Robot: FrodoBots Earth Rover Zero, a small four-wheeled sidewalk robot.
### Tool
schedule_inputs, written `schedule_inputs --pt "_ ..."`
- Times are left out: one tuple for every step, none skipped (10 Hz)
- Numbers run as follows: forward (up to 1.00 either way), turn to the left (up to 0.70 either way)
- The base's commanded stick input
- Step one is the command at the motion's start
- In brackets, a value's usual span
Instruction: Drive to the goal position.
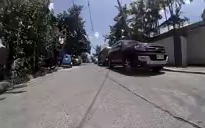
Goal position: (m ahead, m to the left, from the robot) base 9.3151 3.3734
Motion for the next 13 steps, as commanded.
schedule_inputs --pt "0.70 0.00" --pt "0.70 0.00" --pt "0.70 0.00" --pt "0.70 0.00" --pt "0.70 0.00" --pt "0.70 0.00" --pt "0.70 0.00" --pt "0.70 0.00" --pt "0.70 0.00" --pt "0.70 0.00" --pt "0.70 0.00" --pt "0.70 0.00" --pt "0.70 0.00"
